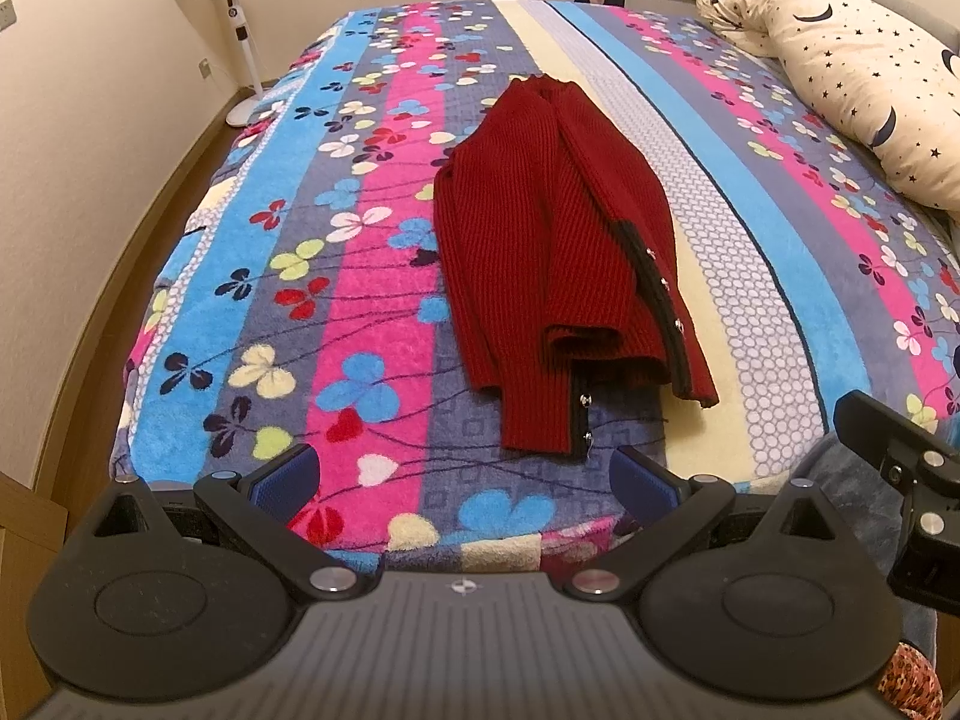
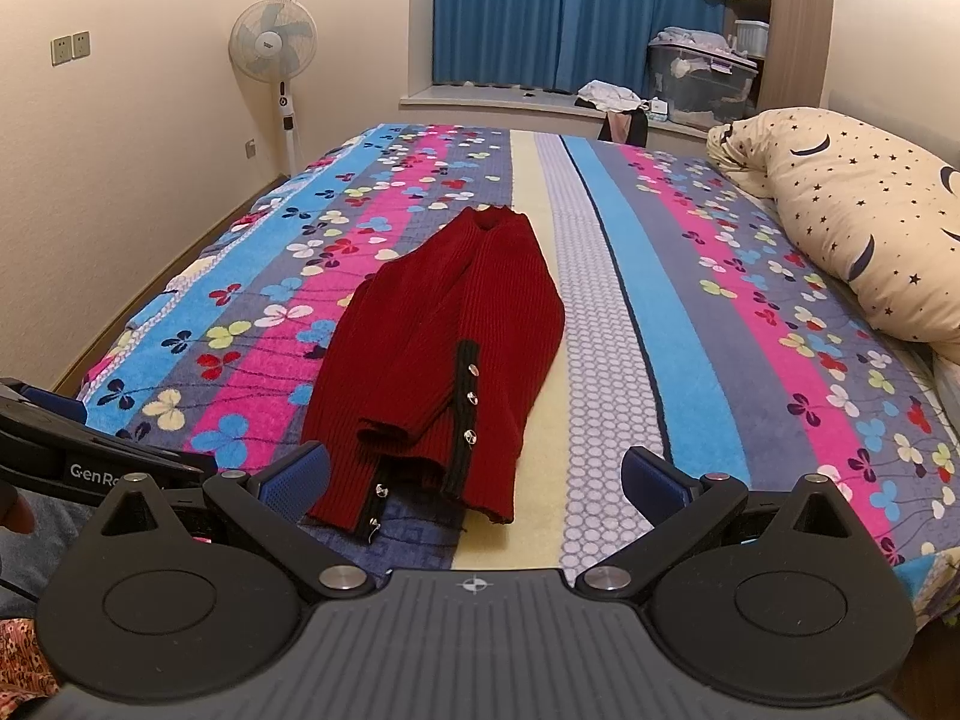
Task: Fold small clothes
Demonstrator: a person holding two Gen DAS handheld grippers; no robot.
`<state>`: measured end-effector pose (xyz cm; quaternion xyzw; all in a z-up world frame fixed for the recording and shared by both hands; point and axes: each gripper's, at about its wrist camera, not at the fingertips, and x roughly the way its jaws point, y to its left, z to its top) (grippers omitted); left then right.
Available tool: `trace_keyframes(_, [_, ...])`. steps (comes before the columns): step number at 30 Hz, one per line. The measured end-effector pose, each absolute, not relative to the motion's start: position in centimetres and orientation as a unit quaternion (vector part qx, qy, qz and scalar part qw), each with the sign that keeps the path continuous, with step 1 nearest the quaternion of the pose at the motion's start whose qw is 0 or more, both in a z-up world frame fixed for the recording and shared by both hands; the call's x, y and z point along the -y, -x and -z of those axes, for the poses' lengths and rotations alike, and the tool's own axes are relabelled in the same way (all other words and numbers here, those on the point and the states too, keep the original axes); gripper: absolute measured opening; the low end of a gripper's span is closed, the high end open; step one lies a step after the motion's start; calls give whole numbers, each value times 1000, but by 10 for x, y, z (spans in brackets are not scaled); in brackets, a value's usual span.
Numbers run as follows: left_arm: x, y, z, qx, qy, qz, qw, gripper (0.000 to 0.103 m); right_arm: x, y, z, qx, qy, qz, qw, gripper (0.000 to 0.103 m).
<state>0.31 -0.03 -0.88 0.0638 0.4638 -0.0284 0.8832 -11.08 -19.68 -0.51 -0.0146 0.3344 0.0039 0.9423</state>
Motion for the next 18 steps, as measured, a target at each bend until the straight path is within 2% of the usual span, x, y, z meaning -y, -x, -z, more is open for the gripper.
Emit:
trace_keyframes(12, [-6,-23,27,-501,-54,20,864,103,201,87,20,-345,7,3,939,102])
trace_keyframes(18, [-14,-45,50,-536,-53,-2,843,103,213,22,77,-388,-6,-2,922,102])
